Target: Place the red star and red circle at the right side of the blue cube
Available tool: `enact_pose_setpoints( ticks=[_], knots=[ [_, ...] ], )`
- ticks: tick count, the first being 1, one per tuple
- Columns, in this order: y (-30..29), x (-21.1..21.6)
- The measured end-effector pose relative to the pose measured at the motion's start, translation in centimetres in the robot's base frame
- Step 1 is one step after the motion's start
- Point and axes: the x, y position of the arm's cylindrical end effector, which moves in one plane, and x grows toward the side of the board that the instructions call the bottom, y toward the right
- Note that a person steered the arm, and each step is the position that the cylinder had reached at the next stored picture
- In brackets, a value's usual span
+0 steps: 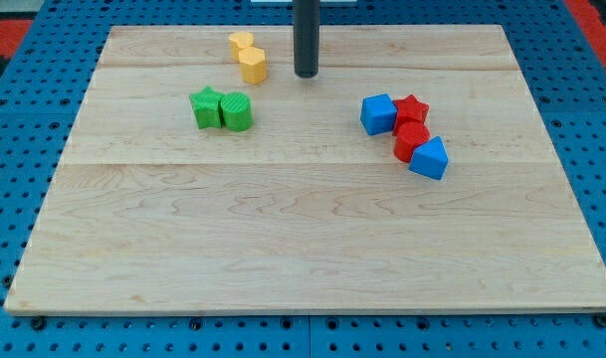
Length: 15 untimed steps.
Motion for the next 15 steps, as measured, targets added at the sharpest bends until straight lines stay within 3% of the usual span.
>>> enact_pose_setpoints(
  ticks=[1, 4, 6, 8, 11, 13, 15],
  knots=[
    [0.3, 5.8],
    [5.8, 11.9],
    [10.0, 12.1],
    [10.1, 12.0],
    [10.2, 7.7],
    [13.4, 7.7],
    [12.9, 8.0]
  ],
)
